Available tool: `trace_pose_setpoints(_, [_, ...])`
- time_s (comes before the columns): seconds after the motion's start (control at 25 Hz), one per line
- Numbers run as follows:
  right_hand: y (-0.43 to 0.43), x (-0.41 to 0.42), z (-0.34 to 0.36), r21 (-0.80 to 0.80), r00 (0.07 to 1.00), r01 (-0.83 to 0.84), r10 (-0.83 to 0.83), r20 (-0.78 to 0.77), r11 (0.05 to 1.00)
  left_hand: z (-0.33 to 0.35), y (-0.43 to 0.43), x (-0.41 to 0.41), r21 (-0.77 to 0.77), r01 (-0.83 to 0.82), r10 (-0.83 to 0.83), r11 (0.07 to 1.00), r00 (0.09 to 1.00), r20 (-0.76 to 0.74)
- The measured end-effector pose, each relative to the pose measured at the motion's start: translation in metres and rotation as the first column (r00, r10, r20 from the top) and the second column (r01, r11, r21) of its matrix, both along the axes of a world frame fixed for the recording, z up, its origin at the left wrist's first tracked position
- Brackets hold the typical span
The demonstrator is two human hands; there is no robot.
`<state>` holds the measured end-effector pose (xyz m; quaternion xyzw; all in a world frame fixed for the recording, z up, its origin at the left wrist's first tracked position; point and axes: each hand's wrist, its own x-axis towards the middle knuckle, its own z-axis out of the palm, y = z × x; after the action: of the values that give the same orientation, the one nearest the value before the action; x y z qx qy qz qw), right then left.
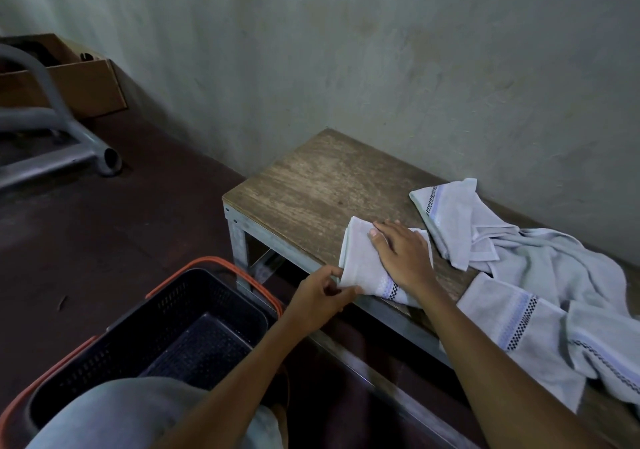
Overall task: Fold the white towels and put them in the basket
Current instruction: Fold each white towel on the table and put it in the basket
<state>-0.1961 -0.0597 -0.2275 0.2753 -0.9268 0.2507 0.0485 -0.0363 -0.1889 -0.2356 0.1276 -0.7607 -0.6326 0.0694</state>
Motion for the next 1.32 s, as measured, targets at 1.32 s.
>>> trace_pose_setpoints(1.32, [-0.017,0.012,0.042,0.428,0.979,-0.156,0.081,0.188,0.890,0.010,0.041,0.003,0.299,-0.188,0.181,0.935,0.982,0.052])
